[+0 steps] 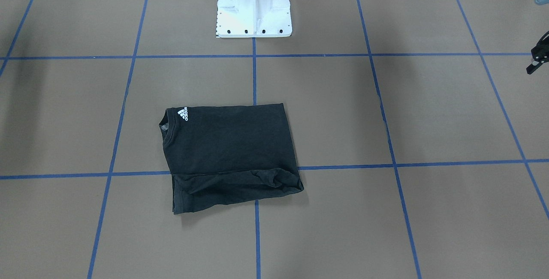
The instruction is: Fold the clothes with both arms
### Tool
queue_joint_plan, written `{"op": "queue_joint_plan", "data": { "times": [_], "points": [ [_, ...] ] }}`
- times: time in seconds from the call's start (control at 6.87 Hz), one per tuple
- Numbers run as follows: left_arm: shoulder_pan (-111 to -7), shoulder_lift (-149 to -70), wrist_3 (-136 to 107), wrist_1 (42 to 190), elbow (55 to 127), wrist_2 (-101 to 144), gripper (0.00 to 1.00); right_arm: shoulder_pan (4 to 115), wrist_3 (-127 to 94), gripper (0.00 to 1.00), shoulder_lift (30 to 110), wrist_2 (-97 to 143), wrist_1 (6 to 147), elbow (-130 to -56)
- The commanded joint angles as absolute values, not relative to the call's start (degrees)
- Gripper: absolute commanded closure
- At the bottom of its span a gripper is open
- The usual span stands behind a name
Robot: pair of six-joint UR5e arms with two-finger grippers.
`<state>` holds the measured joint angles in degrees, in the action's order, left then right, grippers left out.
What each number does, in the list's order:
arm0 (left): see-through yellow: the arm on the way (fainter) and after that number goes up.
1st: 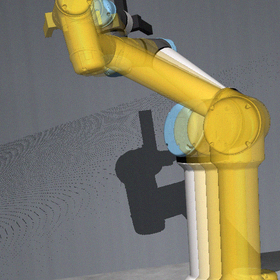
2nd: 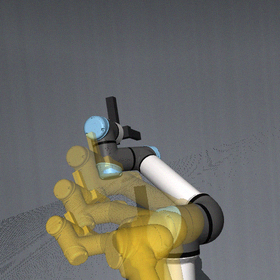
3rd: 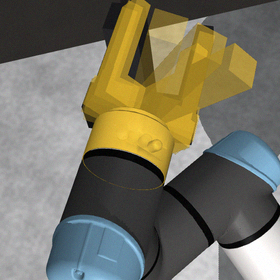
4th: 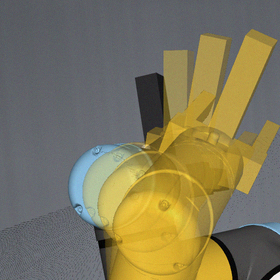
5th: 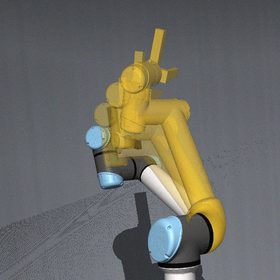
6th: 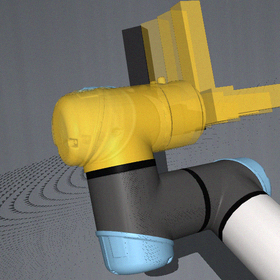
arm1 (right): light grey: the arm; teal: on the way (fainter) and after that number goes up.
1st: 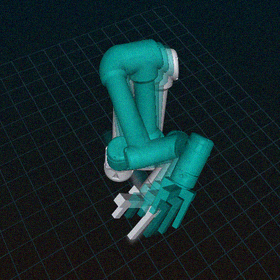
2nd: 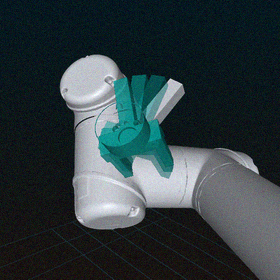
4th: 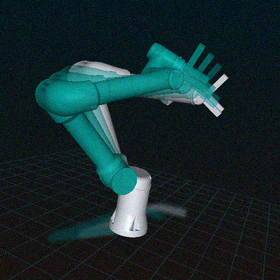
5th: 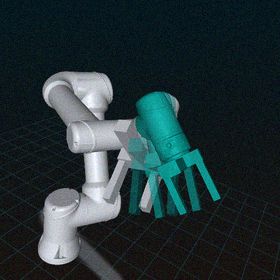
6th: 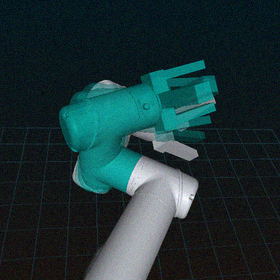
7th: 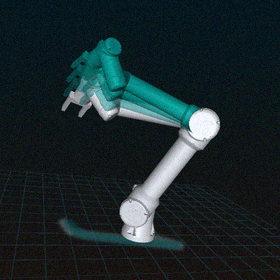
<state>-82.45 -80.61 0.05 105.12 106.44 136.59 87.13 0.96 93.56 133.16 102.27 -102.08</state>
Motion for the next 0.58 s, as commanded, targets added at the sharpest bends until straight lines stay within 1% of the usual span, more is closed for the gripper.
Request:
{"op": "queue_joint_plan", "data": {
  "times": [0.0,0.44],
  "points": [
    [-82.4,-80.5,0.1,104.8,106.1,137.0,0.01,87.2,0.8,0.00,93.3,134.4,102.2,-102.1],
    [-82.5,-80.9,0.2,104.9,106.1,137.0,0.01,87.2,0.3,0.00,93.3,134.6,102.2,-101.9]
  ]
}}
